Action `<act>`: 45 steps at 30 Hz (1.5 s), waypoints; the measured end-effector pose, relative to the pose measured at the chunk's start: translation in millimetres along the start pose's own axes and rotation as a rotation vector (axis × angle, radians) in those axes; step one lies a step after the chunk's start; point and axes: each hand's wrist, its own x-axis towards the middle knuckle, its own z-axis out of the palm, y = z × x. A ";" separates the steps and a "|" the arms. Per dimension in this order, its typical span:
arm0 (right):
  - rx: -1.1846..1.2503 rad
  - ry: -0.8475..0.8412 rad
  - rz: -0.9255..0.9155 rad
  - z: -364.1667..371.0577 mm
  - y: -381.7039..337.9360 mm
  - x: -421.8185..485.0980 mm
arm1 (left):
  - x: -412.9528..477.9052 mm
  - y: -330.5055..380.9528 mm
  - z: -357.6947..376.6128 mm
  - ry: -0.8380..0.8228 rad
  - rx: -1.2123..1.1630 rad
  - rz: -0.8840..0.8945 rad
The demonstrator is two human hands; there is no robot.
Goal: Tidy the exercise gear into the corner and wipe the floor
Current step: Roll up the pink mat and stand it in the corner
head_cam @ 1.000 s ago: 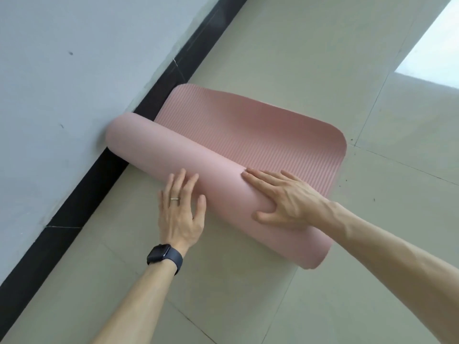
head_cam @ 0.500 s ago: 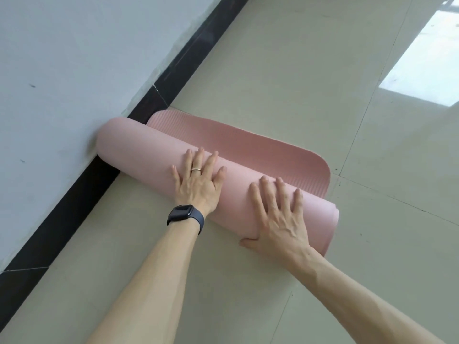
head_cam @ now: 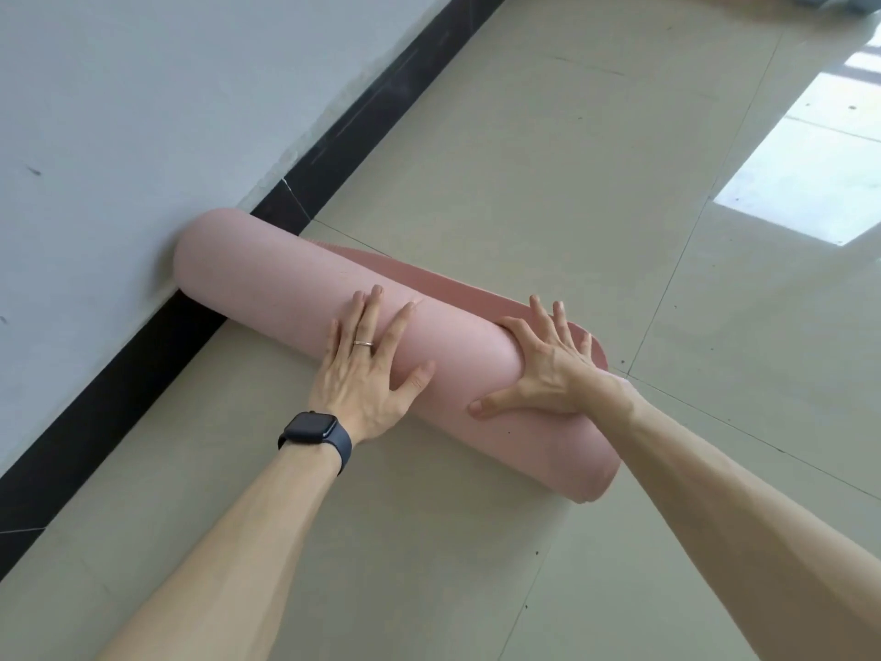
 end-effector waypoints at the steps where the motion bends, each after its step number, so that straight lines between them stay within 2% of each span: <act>1: -0.011 -0.018 0.008 -3.7 1.4 3.7 | -1.9 0.5 -1.7 -0.015 0.012 -0.004; 5: -0.016 -0.043 0.026 -3.3 3.8 6.0 | -4.2 8.7 -13.1 -0.115 0.092 -0.060; 9: -0.012 -0.056 0.061 -12.0 -2.9 3.7 | -3.2 22.6 -42.0 -0.316 0.122 -0.118; 13: -0.061 0.030 0.063 -6.9 -6.2 -7.2 | -6.7 18.7 -75.6 -0.477 0.145 -0.086; 16: -0.082 0.121 0.038 -0.6 -10.3 -10.7 | -7.4 6.4 -95.9 -0.502 0.247 -0.017; 24: -0.064 0.165 0.051 0.7 -13.9 -18.9 | 41.4 -40.5 -118.2 -0.436 0.522 0.075; 26: -0.100 0.179 0.052 3.2 -16.2 -23.0 | 73.5 -48.7 -113.9 -0.495 0.529 0.079; 29: -0.147 0.207 0.036 6.9 -21.9 -31.7 | 117.5 -53.1 -102.8 -0.691 0.554 0.061; 32: -0.137 0.216 0.042 8.7 -26.2 -30.3 | 156.4 -57.7 -84.4 -0.843 0.603 0.196; 36: -0.165 0.187 0.055 11.4 -36.4 -31.0 | 165.3 -73.4 -75.1 -0.781 0.617 0.616; 39: -0.168 0.158 0.078 18.5 -36.0 -27.3 | 179.4 -72.2 -67.8 -0.803 0.621 0.796; 42: -0.193 0.138 0.104 17.3 -32.0 -18.9 | 196.3 -61.9 -65.1 -0.880 0.624 0.833; 45: -0.207 0.085 0.156 15.1 -36.8 -18.9 | 192.5 -64.6 -68.9 -0.859 0.585 0.838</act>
